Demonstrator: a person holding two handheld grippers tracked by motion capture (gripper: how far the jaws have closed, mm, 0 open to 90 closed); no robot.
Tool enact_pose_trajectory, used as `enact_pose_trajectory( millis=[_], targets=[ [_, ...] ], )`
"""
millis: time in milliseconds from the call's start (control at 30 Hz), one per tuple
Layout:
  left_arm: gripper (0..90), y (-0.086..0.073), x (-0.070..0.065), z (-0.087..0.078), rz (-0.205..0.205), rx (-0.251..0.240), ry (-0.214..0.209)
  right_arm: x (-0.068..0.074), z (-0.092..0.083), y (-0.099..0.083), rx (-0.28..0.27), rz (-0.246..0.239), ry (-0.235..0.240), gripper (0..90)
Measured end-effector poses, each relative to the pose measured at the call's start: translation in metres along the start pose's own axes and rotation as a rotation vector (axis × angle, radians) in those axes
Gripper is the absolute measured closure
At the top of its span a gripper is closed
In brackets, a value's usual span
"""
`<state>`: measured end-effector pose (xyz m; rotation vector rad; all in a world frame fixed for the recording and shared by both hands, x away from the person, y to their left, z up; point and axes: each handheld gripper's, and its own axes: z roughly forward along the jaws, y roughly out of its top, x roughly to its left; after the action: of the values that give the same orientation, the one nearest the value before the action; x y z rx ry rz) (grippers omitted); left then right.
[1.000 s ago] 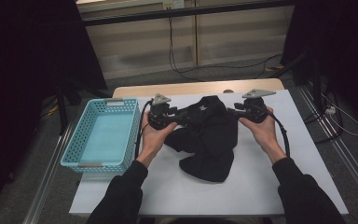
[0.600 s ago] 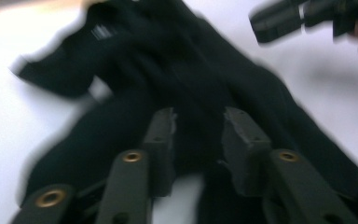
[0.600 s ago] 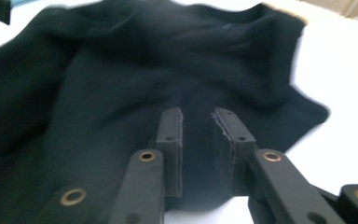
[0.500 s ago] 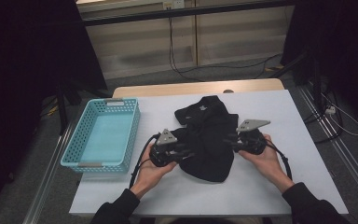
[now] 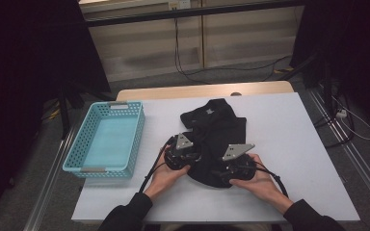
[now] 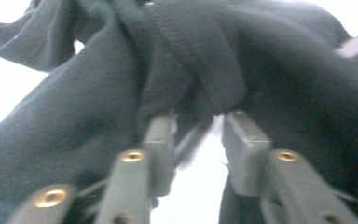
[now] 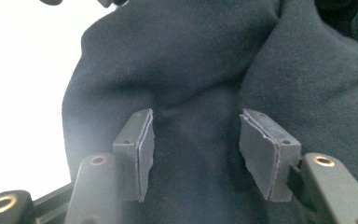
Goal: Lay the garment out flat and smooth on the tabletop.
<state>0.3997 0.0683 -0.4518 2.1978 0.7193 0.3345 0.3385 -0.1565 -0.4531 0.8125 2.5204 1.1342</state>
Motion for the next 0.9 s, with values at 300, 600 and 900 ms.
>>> enact_pose_trajectory(
  millis=[300,600,900],
  targets=[
    [90.0,0.004,0.016,-0.018,-0.088,-0.043,-0.020,0.000,0.004,-0.005,0.008,0.009,0.021,77.2],
    [73.9,0.003,0.003,-0.012,-0.032,-0.014,-0.077,-0.002,0.001,-0.004,0.030,-0.013,0.016,90.0],
    [45.9,0.009,-0.005,0.006,-0.057,-0.016,-0.029,-0.004,-0.012,-0.012,0.049,-0.016,-0.013,90.0]
  ],
)
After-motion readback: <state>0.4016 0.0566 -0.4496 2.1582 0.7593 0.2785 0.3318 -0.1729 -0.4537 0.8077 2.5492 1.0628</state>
